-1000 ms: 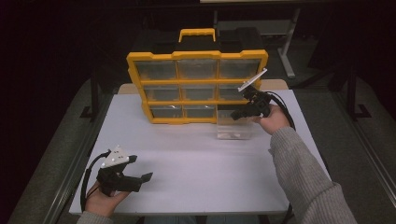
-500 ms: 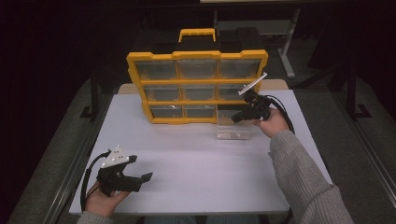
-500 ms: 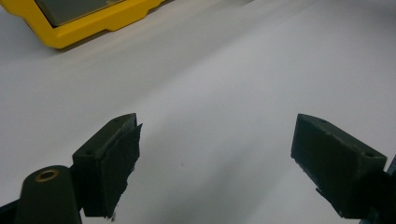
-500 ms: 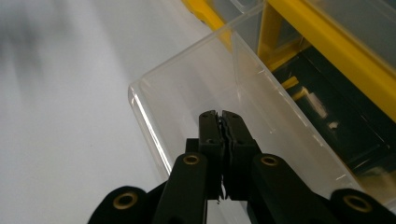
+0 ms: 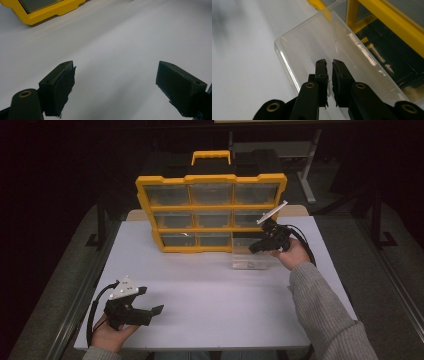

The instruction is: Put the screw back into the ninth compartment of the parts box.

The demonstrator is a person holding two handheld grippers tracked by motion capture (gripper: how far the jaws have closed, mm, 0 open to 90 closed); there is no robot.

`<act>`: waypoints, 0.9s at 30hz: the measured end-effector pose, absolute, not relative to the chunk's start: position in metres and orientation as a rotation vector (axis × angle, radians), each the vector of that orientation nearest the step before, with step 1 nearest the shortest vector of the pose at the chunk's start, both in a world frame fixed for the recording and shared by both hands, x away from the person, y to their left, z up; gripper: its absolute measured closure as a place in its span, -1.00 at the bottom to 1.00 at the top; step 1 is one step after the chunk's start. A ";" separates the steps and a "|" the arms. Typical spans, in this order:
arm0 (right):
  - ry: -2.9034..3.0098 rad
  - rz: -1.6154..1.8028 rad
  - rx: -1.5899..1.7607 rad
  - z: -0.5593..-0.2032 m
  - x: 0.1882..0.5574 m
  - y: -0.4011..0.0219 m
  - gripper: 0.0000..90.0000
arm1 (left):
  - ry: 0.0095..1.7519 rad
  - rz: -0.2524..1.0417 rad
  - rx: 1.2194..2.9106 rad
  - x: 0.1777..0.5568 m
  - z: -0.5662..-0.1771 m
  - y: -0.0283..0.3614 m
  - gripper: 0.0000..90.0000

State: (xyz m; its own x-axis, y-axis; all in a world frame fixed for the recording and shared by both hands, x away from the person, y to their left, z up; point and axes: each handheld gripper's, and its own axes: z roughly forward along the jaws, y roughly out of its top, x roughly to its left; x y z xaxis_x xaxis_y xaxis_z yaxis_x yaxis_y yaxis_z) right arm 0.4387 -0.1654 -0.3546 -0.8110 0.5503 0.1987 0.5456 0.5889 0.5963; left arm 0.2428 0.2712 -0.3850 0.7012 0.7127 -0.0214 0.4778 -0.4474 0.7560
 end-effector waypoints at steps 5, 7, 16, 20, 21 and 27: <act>2.775 1.067 0.962 -0.348 0.434 -0.171 0.71 | 0.904 0.385 2.130 0.243 -0.385 0.271 -0.66; 2.773 1.086 0.968 -0.344 0.430 -0.172 0.67 | 0.909 0.384 2.123 0.243 -0.385 0.271 -0.66; 2.725 1.146 0.955 -0.329 0.417 -0.180 0.48 | 0.913 0.384 2.116 0.243 -0.385 0.271 -0.66; 2.697 1.166 0.973 -0.323 0.410 -0.187 0.40 | 0.923 0.383 2.096 0.242 -0.385 0.269 -0.66; 2.693 1.171 0.975 -0.322 0.408 -0.188 0.39 | 0.923 0.383 2.096 0.242 -0.385 0.269 -0.66; 2.660 1.201 0.964 -0.318 0.400 -0.196 0.29 | 0.916 0.386 2.105 0.244 -0.385 0.268 -0.66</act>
State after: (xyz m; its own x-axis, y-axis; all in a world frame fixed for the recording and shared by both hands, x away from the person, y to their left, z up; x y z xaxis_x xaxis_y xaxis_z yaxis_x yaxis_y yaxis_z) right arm 0.4000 -0.1958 -0.3179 -0.8012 0.5689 0.1856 0.5155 0.4986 0.6969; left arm 0.2439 0.2683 -0.3845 0.6924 0.7208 -0.0333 0.4801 -0.4257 0.7670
